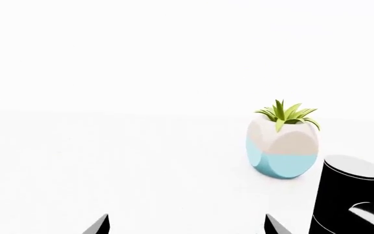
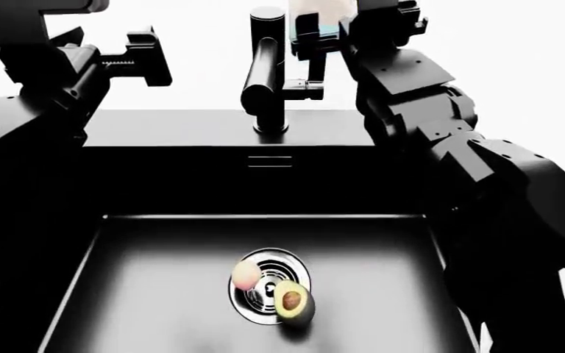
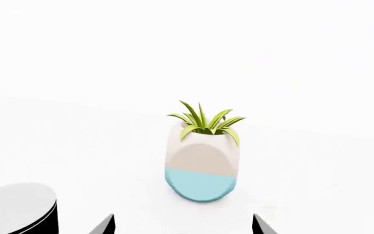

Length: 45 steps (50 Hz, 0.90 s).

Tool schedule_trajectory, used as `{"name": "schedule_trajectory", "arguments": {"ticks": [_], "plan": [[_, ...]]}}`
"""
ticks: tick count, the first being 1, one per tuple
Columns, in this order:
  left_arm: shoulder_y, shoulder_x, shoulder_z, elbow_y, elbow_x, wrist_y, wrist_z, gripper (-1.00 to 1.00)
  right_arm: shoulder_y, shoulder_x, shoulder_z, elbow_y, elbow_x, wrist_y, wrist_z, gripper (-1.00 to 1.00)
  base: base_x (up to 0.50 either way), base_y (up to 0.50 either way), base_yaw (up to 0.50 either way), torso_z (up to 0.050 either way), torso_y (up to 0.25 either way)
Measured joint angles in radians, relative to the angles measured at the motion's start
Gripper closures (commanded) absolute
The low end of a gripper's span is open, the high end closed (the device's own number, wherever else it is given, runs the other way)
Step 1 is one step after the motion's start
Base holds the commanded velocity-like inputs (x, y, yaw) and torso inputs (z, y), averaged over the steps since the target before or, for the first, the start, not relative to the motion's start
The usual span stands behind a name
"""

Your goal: Pick up the fruits and vegetables and place them in the sink. Turn on the sink faucet to wash them. Then turn the sink off and put them in the tray.

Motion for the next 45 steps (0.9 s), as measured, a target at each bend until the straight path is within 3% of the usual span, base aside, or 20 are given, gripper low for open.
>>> {"name": "schedule_trajectory", "arguments": {"ticks": [11,28,45], "plan": [[0.008,-0.003,0.002,0.005,0.002,0.003,-0.001,-1.0,0.001,-0.002,-0.052,0.009,0.123,-0.017,-0.057,-1.0,0.0,0.0,0.0,0.0,-0.009],[0.013,-0.01,0.013,0.014,0.009,0.007,0.008,-1.0,-0.004,-0.003,-0.125,0.013,0.211,-0.028,-0.074,-1.0,0.0,0.0,0.0,0.0,-0.25],[0.024,-0.013,0.006,0.015,-0.003,0.005,0.004,-1.0,-0.01,-0.003,-0.061,0.008,0.169,-0.061,-0.006,-1.0,0.0,0.0,0.0,0.0,0.0]]}}
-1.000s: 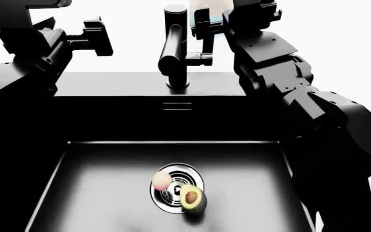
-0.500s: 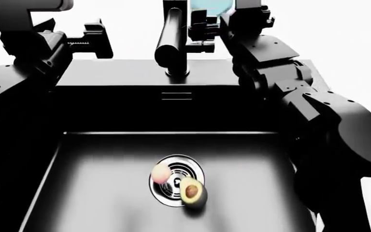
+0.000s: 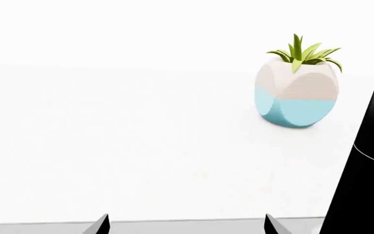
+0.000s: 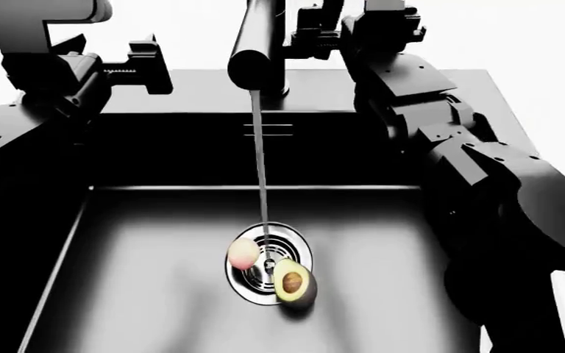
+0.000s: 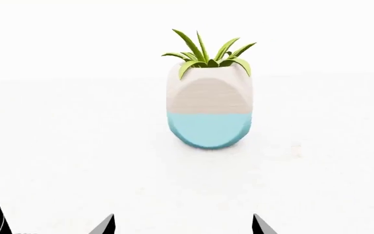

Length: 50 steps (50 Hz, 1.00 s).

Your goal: Pick up the fruits and vegetables and place them in the sink. Turn on the sink faucet to wash them. Then turn the sink off and put them in the tray.

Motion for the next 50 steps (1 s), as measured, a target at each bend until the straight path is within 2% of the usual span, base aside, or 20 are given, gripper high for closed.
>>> {"name": "schedule_trajectory", "arguments": {"ticks": [6,12,17,30,39,50], "plan": [[0.002,-0.003,-0.001,0.005,-0.003,-0.003,-0.003,-1.0,-0.016,0.0,0.169,-0.015,-0.105,-0.03,0.099,-1.0,0.0,0.0,0.0,0.0,0.0],[0.003,-0.004,0.0,0.007,-0.005,-0.005,-0.005,-1.0,-0.041,-0.001,0.41,-0.054,-0.301,-0.029,0.151,-1.0,0.0,0.0,0.0,0.0,0.0],[0.004,-0.004,0.001,0.007,-0.005,-0.006,-0.006,-1.0,-0.053,-0.001,0.619,-0.069,-0.5,-0.014,0.129,-1.0,0.0,0.0,-0.01,0.0,0.0],[0.012,0.002,0.007,0.004,-0.003,0.0,-0.003,-1.0,-0.005,0.011,0.922,-0.022,-0.795,-0.052,0.074,-1.0,0.0,0.0,0.0,0.0,0.0],[-0.002,0.018,0.018,-0.016,0.007,0.006,0.006,-1.0,0.017,0.063,1.024,-0.017,-0.946,-0.002,0.047,-1.0,0.0,0.0,0.0,0.0,0.0],[-0.019,0.035,0.042,-0.042,0.024,0.012,0.027,-1.0,-0.052,0.154,0.991,-0.172,-1.064,0.213,0.004,-1.0,0.0,0.0,0.0,0.0,0.0]]}}
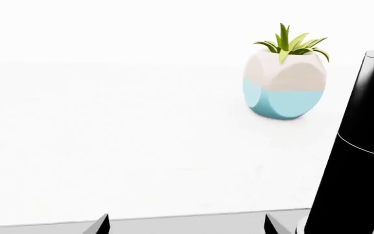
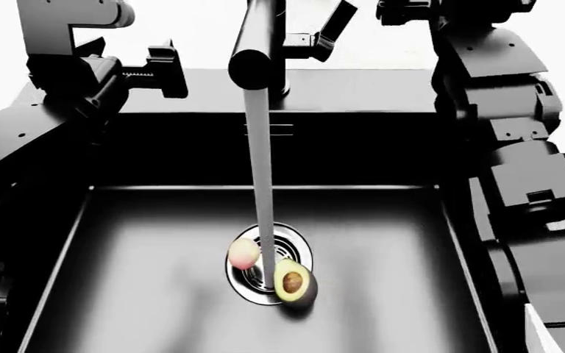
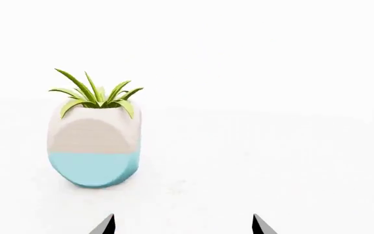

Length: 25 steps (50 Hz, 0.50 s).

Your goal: Pick up the fruits and vegetables and place them in the sink. Turn on the sink faucet to wash them. Then turn the sink off and put them in the tray.

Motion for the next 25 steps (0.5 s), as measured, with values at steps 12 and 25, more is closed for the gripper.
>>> {"name": "schedule_trajectory", "arguments": {"ticks": [12,25], "plan": [[-0.002,0.003,0.004,0.007,-0.004,-0.004,0.001,-1.0,-0.07,0.041,-0.039,-0.084,-0.044,0.115,-0.054,-1.0,0.0,0.0,0.0,0.0,0.0],[0.01,-0.003,0.0,0.019,-0.012,-0.004,-0.004,-1.0,-0.055,-0.005,-0.039,0.075,-0.061,0.012,-0.106,-1.0,0.0,0.0,0.0,0.0,0.0]]}}
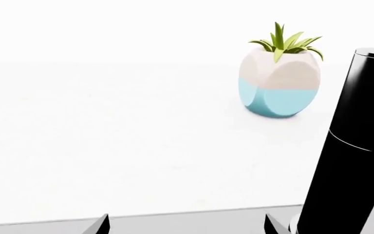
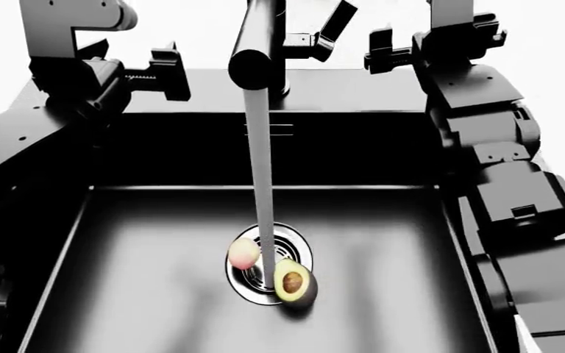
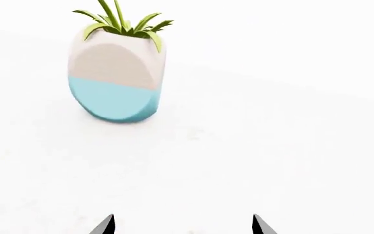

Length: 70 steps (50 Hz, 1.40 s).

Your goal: Pick up the fruits and vegetables and place them in the sink. Turn on the sink faucet to wash them. Then turn the sink off and put them in the tray.

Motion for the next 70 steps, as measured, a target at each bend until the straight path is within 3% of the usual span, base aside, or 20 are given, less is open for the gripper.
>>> {"name": "schedule_trajectory", "arguments": {"ticks": [57,70], "plan": [[0.044,-0.025,-0.017,0.042,-0.039,-0.019,-0.032,-1.0,0.033,-0.116,0.144,0.103,-0.131,-0.097,-0.078,-1.0,0.0,0.0,0.0,0.0,0.0],[0.045,-0.028,-0.018,0.046,-0.047,-0.023,-0.031,-1.0,0.05,-0.115,0.005,0.041,-0.006,-0.052,-0.08,-1.0,0.0,0.0,0.0,0.0,0.0]]}}
